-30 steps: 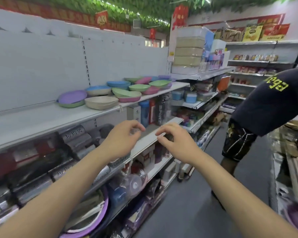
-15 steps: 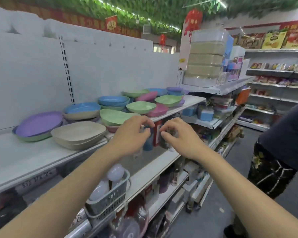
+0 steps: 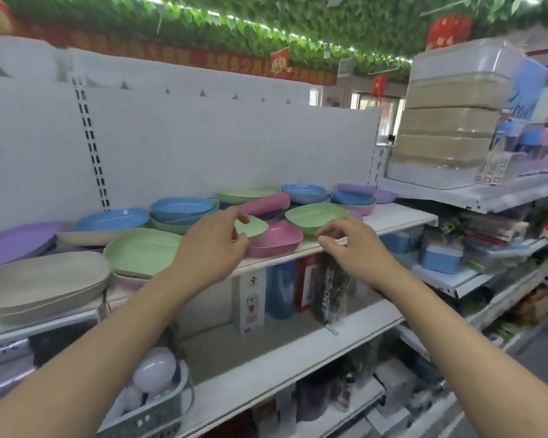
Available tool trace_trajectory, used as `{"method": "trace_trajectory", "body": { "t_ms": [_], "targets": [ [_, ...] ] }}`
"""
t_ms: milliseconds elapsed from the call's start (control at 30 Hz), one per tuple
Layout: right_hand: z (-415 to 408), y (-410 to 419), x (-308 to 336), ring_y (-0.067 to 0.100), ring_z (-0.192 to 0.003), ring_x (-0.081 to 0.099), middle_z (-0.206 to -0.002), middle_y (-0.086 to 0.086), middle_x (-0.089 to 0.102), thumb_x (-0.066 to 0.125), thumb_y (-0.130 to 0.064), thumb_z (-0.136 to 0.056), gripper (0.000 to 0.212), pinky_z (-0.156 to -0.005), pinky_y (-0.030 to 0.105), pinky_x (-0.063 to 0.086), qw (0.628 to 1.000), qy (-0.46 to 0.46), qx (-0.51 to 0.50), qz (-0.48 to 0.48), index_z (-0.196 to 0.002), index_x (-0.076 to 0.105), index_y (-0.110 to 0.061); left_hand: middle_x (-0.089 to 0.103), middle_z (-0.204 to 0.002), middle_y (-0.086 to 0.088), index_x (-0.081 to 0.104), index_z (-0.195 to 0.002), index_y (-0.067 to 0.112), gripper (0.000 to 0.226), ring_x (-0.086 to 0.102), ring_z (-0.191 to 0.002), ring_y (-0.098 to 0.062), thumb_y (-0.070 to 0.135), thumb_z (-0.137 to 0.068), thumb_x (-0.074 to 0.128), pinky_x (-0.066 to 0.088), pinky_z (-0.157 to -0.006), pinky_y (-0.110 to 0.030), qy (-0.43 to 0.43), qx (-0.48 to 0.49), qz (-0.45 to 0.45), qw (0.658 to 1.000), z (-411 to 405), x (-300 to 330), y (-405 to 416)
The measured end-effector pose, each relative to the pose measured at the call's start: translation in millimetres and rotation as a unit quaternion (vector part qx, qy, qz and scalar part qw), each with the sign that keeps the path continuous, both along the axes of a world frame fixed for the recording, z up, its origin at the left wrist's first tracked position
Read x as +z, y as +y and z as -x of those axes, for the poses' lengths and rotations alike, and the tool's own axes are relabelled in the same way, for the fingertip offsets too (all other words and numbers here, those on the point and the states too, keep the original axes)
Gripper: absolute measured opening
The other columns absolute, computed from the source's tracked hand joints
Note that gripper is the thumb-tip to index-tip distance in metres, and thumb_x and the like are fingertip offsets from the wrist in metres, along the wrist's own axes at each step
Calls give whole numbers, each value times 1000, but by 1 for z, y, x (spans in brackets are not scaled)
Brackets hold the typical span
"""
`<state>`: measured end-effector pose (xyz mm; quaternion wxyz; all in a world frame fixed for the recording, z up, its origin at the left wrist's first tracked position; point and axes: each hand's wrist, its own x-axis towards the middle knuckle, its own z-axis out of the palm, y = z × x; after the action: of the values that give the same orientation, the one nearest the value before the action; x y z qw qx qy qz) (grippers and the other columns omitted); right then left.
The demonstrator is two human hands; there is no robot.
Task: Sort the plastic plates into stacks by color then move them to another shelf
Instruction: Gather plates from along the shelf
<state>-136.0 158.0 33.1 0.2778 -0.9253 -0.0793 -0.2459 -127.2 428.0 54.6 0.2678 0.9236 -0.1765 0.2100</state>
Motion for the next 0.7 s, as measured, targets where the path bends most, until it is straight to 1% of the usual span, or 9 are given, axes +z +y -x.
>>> {"method": "trace_trajectory", "body": {
  "t_ms": [33, 100, 200, 267, 367, 467, 567, 633, 700],
  "targets": [
    [-11, -13, 2, 8, -102, 61, -109, -9, 62, 65, -33, -94, 10, -97, 38, 49, 1000, 3, 10, 1, -101, 73, -31, 64, -92, 11, 59, -123, 31, 29, 62, -93, -18, 29, -94, 54, 53, -86, -42, 13, 34, -16, 999, -3, 0, -8],
    [-30, -35, 6, 10, -99, 61, -108, -8, 60, 65, -33, -94, 10, -95, 37, 49, 1000, 15, 27, 4, -101, 72, -31, 69, -103, 6, 60, -128, 30, 35, 63, -101, -21, 34, -94, 54, 52, -88, -40, 49, 92, -45, 994, -8, 0, -23],
    [-53, -52, 10, 8, -94, 61, -111, -7, 58, 64, -36, -95, 11, -88, 32, 46, 998, 22, 58, -5, -101, 72, -32, 71, -115, 3, 62, -130, 31, 40, 64, -106, -21, 38, -92, 53, 51, -90, -37, 87, 153, -39, 984, -12, -1, -36],
    [-62, -54, 9, 4, -91, 61, -114, -7, 58, 64, -37, -96, 11, -86, 30, 46, 996, 21, 84, -12, -102, 72, -31, 76, -105, 4, 62, -131, 29, 41, 69, -97, -18, 37, -92, 52, 53, -92, -36, 126, 172, -19, 977, -12, -3, -42],
    [-72, -53, 2, 3, -93, 61, -114, -11, 59, 63, -37, -97, 8, -88, 30, 49, 992, 31, 120, -11, -100, 70, -35, 76, -71, 9, 63, -122, 31, 34, 69, -62, -12, 31, -91, 49, 57, -87, -34, 163, 183, 13, 969, -15, -10, -46],
    [-80, -54, -6, 6, -96, 62, -108, -11, 67, 63, -33, -96, 5, -91, 34, 53, 992, 40, 119, -13, -98, 66, -36, 73, -65, 14, 68, -103, 29, 20, 67, -49, -11, 28, -94, 50, 57, -75, -29, 146, 189, 25, 971, -20, -14, -44],
    [-85, -62, -13, 11, -95, 65, -97, -12, 68, 62, -32, -96, 13, -86, 34, 53, 992, 67, 100, -31, -109, 64, -36, 73, -65, 15, 68, -94, 28, 14, 65, -45, -6, 28, -97, 54, 50, -65, -25, 108, 208, 43, 971, -21, -13, -47],
    [-89, -66, -16, 12, -91, 65, -93, -10, 67, 61, -33, -96, 28, -85, 35, 53, 991, 93, 91, -34, -124, 60, -36, 74, -68, 13, 67, -88, 28, 17, 67, -46, -7, 28, -98, 53, 49, -66, -26, 79, 212, 64, 972, -20, -11, -49],
    [-93, -66, -18, 13, -89, 64, -89, -10, 65, 60, -34, -96, 43, -87, 37, 55, 988, 119, 91, -29, -138, 51, -38, 75, -72, 11, 66, -86, 27, 19, 68, -46, -10, 30, -99, 52, 54, -73, -29, 57, 213, 92, 971, -19, -10, -51]
  ]
}}
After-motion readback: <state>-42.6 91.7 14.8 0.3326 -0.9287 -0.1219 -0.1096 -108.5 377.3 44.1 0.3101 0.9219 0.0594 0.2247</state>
